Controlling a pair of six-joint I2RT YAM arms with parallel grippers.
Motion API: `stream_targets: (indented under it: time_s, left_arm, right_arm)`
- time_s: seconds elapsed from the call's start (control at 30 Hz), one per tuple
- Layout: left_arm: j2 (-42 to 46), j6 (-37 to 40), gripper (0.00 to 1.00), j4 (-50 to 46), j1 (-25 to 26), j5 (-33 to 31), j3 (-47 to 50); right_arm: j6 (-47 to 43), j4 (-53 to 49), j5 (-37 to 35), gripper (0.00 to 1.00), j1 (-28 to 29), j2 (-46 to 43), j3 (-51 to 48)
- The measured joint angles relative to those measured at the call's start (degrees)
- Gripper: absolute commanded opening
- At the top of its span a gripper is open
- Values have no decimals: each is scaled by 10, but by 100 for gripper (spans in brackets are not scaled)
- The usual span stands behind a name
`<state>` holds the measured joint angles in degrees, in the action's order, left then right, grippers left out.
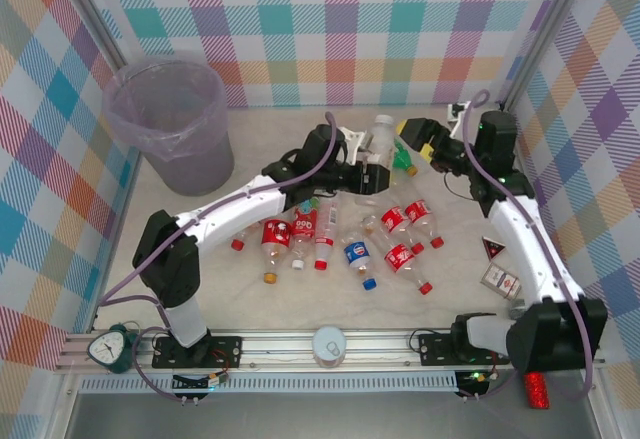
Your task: Put the plastic bottles in the bin
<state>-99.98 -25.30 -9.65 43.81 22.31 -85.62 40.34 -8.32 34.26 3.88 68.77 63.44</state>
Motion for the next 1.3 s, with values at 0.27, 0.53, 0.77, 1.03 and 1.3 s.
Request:
stream_targets:
  time_s: [0.27,0.53,0.77,1.03,1.3]
  left_arm:
    - [56,66,49,-175,-100,-102,-175]
    - [97,112,32,-265,-281,-273,-292]
    - [42,115,11,-310,-388,-327,-314]
    - [-71,134,0,-374,-430,-400,-370]
    - [-175,166,5,-443,-447,-391,-432]
  right_arm:
    - [-43,-33,-24,99,-23,-2,3]
    - [-15,1,35,99,1,79,-1]
    - [-34,-14,39,99,16,79,21]
    - [-53,-45,32,99,16,76,28]
    - [-81,-92,-3,99,16,65,35]
